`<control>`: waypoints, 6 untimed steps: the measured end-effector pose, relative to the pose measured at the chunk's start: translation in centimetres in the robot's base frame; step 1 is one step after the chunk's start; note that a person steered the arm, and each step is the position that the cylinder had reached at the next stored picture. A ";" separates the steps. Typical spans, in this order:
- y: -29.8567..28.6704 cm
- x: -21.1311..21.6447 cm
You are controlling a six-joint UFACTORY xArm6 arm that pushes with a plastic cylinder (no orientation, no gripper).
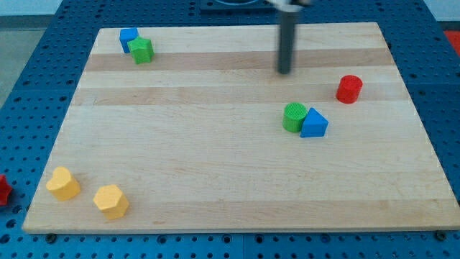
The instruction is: Move your arm closer to the red circle
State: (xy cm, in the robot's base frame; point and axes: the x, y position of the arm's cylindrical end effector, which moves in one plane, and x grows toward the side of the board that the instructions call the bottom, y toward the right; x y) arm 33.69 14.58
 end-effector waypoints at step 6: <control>7.1 10.8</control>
